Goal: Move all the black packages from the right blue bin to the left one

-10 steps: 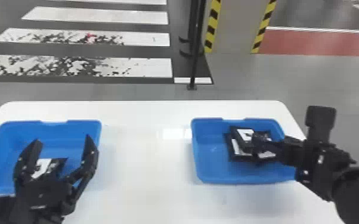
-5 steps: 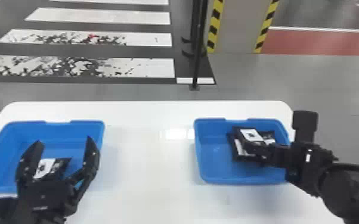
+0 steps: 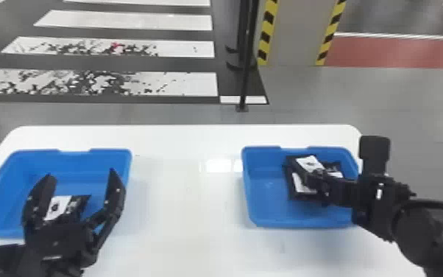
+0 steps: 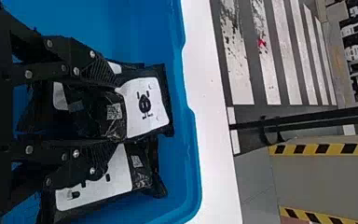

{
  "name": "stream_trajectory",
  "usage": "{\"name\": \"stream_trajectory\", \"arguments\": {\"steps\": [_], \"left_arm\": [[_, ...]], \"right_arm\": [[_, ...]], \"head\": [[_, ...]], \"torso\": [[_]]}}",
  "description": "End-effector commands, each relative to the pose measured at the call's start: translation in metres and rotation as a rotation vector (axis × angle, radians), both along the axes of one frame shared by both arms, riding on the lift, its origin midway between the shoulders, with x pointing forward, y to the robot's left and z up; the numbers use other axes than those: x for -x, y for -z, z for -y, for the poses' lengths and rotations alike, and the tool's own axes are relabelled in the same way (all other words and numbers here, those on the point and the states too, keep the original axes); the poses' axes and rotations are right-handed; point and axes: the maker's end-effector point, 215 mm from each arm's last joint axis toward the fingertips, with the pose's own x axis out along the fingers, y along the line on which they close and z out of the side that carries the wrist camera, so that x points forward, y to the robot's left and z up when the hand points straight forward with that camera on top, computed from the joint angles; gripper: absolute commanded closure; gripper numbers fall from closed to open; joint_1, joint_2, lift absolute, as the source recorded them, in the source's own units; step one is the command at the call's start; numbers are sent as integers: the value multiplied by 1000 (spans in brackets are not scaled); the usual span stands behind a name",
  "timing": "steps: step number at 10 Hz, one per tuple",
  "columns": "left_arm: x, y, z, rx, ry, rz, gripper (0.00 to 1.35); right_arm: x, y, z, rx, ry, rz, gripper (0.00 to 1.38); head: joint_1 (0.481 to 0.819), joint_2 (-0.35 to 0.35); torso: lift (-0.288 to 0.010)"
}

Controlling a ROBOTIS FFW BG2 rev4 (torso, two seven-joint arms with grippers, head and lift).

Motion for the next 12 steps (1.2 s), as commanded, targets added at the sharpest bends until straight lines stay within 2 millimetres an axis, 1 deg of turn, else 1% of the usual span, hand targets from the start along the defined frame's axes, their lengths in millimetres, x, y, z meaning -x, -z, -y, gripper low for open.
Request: {"name": "stream_trajectory", "arguments": {"steps": [1, 2, 3, 5, 6, 7, 8, 9, 10, 11, 12], "left_arm": [[0, -1, 0, 0, 0, 3, 127], [-1, -2, -1, -1, -2, 6, 127], [0, -3, -1, 1, -3, 8, 125], [0, -5, 0, 6, -2, 15, 124], [0, -7, 1, 15, 1, 24, 119], [-1, -7, 4, 44, 6, 23, 119], [-2, -9, 8, 95, 14, 28, 119], [-1, -14, 14, 168, 27, 47, 121], [0, -29, 23, 243, 48, 74, 127], [-1, -36, 36, 313, 83, 73, 128], [-1, -37, 52, 394, 122, 52, 127]], "right_arm": [[2, -7, -3, 11, -9, 18, 1174], [1, -17, -8, 6, -17, 46, 1174], [4, -23, -16, -10, -29, 65, 1174], [4, -46, -38, -80, -75, 146, 1174], [-5, -60, -52, -169, -116, 223, 1174], [-15, -71, -74, -296, -182, 296, 1174], [-11, -85, -114, -402, -265, 348, 1174], [-5, -100, -147, -484, -327, 376, 1174], [9, -111, -185, -591, -392, 379, 1174], [31, -121, -229, -675, -478, 366, 1174], [52, -128, -268, -732, -549, 345, 1174]], "head": [[695, -58], [695, -56], [695, -52], [695, -33], [695, -25], [695, -6], [695, 18], [695, 45], [695, 79], [695, 98], [695, 137]], "torso": [[-132], [-132], [-132], [-132], [-132], [-132], [-132], [-132], [-132], [-132], [-132]]}}
